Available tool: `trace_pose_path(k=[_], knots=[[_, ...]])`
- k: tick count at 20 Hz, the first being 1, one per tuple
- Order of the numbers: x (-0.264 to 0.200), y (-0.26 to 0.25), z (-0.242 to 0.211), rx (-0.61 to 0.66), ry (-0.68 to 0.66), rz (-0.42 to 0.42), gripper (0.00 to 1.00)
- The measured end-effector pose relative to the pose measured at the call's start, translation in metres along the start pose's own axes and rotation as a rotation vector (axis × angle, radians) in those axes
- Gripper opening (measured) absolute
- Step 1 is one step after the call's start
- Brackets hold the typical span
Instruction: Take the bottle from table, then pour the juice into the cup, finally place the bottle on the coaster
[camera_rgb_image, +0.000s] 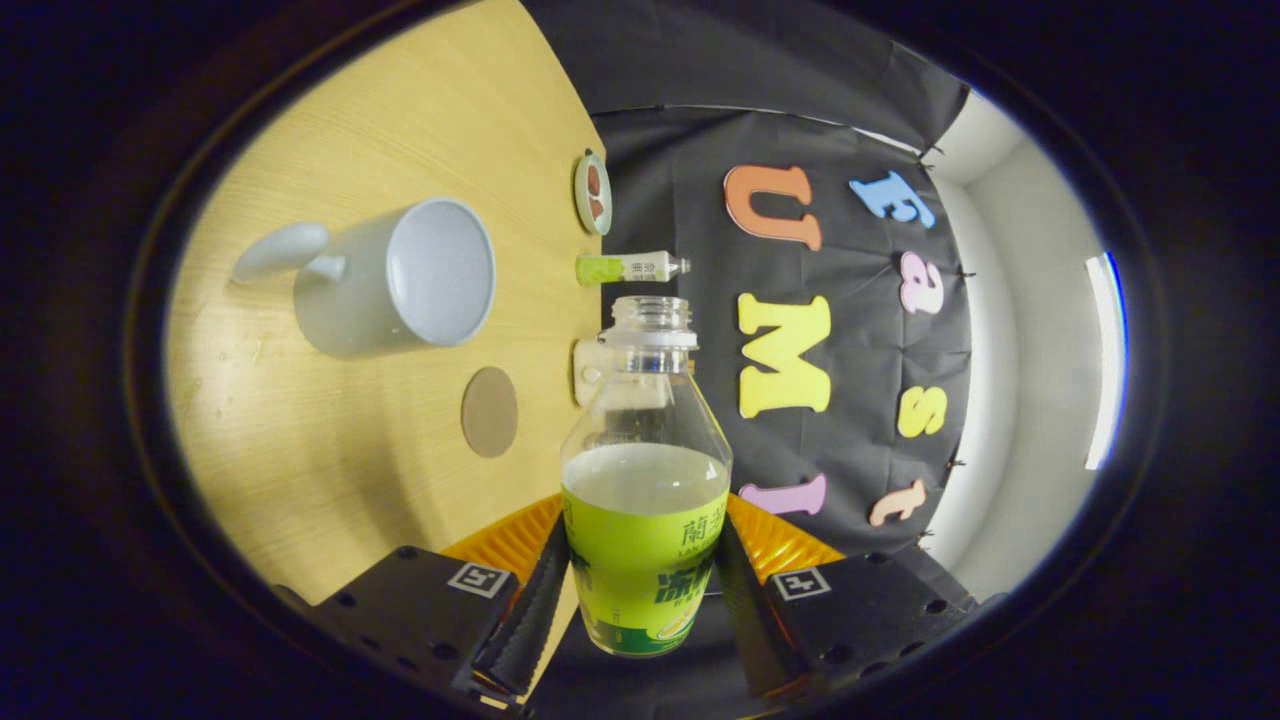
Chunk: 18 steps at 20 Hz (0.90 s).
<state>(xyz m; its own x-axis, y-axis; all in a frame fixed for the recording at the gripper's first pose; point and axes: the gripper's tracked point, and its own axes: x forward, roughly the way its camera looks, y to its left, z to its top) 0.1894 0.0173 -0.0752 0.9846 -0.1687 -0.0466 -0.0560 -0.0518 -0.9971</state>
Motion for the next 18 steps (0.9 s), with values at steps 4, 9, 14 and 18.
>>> trace_pose_path(k=[4, 9, 14, 18], knots=[[0.000, -0.011, 0.002, -0.112, -0.004, -0.070, 0.80], [-0.007, -0.011, 0.003, -0.188, -0.002, -0.071, 0.80], [-0.012, -0.014, 0.004, -0.225, 0.016, -0.061, 0.81], [-0.009, -0.024, 0.002, -0.230, 0.038, -0.068, 0.80]])
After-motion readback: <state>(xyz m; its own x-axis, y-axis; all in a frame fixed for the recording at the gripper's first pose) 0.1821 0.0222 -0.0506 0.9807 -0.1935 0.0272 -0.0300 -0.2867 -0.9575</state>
